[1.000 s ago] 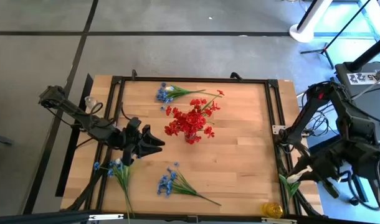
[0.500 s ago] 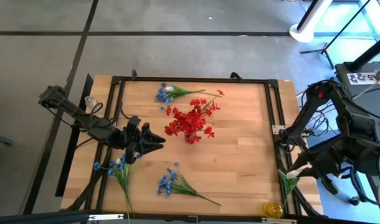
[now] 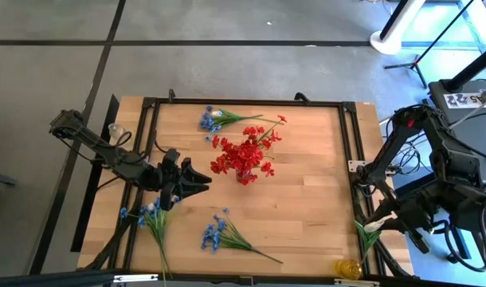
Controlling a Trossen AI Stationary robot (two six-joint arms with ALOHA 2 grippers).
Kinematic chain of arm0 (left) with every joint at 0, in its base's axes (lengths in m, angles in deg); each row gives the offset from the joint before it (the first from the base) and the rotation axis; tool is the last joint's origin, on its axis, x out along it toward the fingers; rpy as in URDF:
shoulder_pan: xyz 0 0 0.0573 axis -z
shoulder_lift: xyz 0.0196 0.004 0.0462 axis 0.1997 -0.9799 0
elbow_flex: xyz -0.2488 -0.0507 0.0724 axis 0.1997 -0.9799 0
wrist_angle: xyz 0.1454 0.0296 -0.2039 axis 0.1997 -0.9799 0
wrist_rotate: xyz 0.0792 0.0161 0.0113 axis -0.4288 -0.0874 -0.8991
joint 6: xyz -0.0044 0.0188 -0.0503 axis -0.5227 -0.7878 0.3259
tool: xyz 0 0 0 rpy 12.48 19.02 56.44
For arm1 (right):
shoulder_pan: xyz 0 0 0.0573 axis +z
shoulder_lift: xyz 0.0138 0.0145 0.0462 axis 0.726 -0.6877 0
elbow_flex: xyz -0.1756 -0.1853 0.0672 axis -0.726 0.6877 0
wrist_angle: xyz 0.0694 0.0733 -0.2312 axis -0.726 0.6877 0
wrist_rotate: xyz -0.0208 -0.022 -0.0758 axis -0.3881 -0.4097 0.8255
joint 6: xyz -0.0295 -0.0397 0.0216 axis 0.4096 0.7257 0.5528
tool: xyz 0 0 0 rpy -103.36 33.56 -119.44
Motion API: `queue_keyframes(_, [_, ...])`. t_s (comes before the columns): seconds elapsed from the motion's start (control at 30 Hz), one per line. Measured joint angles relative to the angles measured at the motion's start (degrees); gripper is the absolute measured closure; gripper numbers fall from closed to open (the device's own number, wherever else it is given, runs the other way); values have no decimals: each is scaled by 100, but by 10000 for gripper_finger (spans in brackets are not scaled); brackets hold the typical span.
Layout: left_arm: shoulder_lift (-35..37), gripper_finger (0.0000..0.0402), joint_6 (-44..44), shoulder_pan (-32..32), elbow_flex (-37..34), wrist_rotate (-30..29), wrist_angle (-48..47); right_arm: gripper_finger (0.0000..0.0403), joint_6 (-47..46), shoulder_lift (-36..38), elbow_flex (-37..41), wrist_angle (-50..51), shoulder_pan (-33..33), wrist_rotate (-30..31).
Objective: Sort flowers into vase by color
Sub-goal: Put the middle right white flower into the yellow vase
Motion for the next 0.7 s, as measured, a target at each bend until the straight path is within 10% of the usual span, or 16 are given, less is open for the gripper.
queue_keyframes(0.7, [0,234,10,0,0,-90,-197,363,-129,-83,0,151,-2,191])
